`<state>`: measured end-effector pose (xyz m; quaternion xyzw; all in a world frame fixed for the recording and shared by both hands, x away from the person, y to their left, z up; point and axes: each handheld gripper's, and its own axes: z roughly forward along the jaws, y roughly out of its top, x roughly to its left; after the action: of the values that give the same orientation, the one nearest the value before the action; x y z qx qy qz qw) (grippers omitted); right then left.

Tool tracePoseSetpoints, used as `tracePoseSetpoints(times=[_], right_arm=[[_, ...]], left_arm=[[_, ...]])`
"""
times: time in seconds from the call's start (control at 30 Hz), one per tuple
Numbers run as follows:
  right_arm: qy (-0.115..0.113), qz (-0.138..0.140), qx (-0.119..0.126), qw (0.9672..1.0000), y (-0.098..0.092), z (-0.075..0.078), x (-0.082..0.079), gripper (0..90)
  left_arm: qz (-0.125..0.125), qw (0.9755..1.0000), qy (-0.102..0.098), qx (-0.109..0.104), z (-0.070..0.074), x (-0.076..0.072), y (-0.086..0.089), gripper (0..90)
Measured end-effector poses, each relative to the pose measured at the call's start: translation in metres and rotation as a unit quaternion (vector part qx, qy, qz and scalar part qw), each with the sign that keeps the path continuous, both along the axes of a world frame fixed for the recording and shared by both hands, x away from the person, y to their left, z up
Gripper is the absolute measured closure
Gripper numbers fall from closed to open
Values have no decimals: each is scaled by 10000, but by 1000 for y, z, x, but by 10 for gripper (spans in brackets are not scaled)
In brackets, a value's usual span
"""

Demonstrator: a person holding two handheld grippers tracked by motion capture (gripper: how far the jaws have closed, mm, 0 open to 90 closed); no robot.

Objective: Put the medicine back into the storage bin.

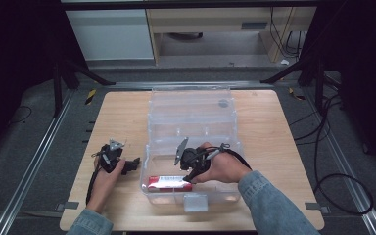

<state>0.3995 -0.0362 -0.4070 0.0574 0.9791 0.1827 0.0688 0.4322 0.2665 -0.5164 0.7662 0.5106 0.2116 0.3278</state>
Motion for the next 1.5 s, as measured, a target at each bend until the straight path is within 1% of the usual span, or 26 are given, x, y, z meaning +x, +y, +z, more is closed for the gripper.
tracePoseSetpoints(times=[0.1, 0.27, 0.3, 0.33, 0.4, 0.43, 0.5, 0.53, 0.6, 0.67, 0.73, 0.8, 0.9, 0.97, 1.03, 1.07, 1.1, 1.13, 1.17, 1.23, 1.27, 1.3, 1.33, 1.4, 1.43, 1.5], right_arm=[[-118, -72, 159, 9998, -5, 11, -2, 493], [-307, -167, 411, 9985, -16, 31, -9, 465], [-307, -167, 411, 9985, -16, 31, -9, 465], [-403, -284, 488, 9976, -22, 39, -11, 445], [-466, -378, 596, 9964, -31, 48, -12, 431], [-491, -464, 678, 9954, -35, 52, -13, 420], [-564, -608, 800, 9933, -45, 59, -12, 402], [-596, -678, 832, 9924, -51, 63, -11, 389], [-655, -868, 842, 9905, -60, 68, -10, 365], [-748, -1052, 814, 9883, -70, 72, -6, 349], [-819, -1246, 779, 9857, -79, 76, -2, 343], [-849, -1372, 819, 9835, -88, 80, 3, 338], [-888, -1582, 865, 9796, -98, 88, 11, 334], [-896, -1707, 854, 9775, -103, 93, 17, 329], [-926, -1806, 844, 9755, -108, 98, 23, 321], [-952, -1846, 879, 9742, -110, 100, 25, 323], [-952, -1846, 879, 9742, -110, 100, 25, 323], [-1010, -1904, 850, 9728, -114, 104, 29, 331], [-1032, -1934, 834, 9721, -115, 105, 31, 344], [-1085, -1933, 769, 9721, -118, 107, 35, 369], [-1131, -1946, 723, 9717, -120, 108, 37, 391], [-1136, -1930, 702, 9721, -121, 109, 39, 422], [-1138, -1928, 652, 9724, -121, 110, 40, 446], [-1208, -1910, 580, 9724, -122, 111, 44, 505], [-1211, -1887, 545, 9730, -122, 112, 45, 527], [-1226, -1845, 496, 9739, -121, 114, 49, 555]], left_arm=[[-36, 10000, -24, 24, 3, -2, 0, 29], [-101, 9998, -172, -72, 13, -9, 0, 36], [-101, 9998, -172, -72, 13, -9, 0, 37], [-117, 9995, -253, -157, 20, -12, 1, 39], [-196, 9992, -333, -115, 28, -14, 1, 42], [-242, 9989, -372, -139, 32, -15, 2, 45], [-380, 9984, -428, -47, 42, -18, 3, 46], [-399, 9981, -480, -2, 47, -20, 4, 49], [-465, 9975, -537, -28, 56, -23, 8, 54], [-525, 9972, -521, -88, 65, -25, 9, 54], [-650, 9965, -513, -125, 73, -27, 8, 65], [-847, 9950, -520, -104, 80, -29, 5, 102], [-1028, 9930, -571, -97, 91, -32, 0, 104], [-1086, 9917, -679, -123, 98, -36, -3, 105], [-1140, 9906, -744, -153, 105, -40, -5, 104], [-1156, 9898, -818, -142, 109, -43, -6, 101], [-1156, 9898, -818, -142, 109, -43, -6, 91], [-1218, 9882, -919, -82, 117, -49, -9, 85], [-1261, 9875, -945, -88, 120, -51, -10, 83], [-1335, 9859, -1012, -65, 128, -56, -11, 73], [-1384, 9850, -1028, -37, 131, -58, -13, 74], [-1453, 9839, -1041, -10, 134, -61, -14, 74], [-1543, 9823, -1064, 14, 137, -64, -17, 80], [-1768, 9782, -1089, 36, 142, -71, -23, 97], [-1817, 9768, -1131, 36, 144, -74, -26, 99], [-1949, 9741, -1149, 40, 148, -79, -32, 122]])
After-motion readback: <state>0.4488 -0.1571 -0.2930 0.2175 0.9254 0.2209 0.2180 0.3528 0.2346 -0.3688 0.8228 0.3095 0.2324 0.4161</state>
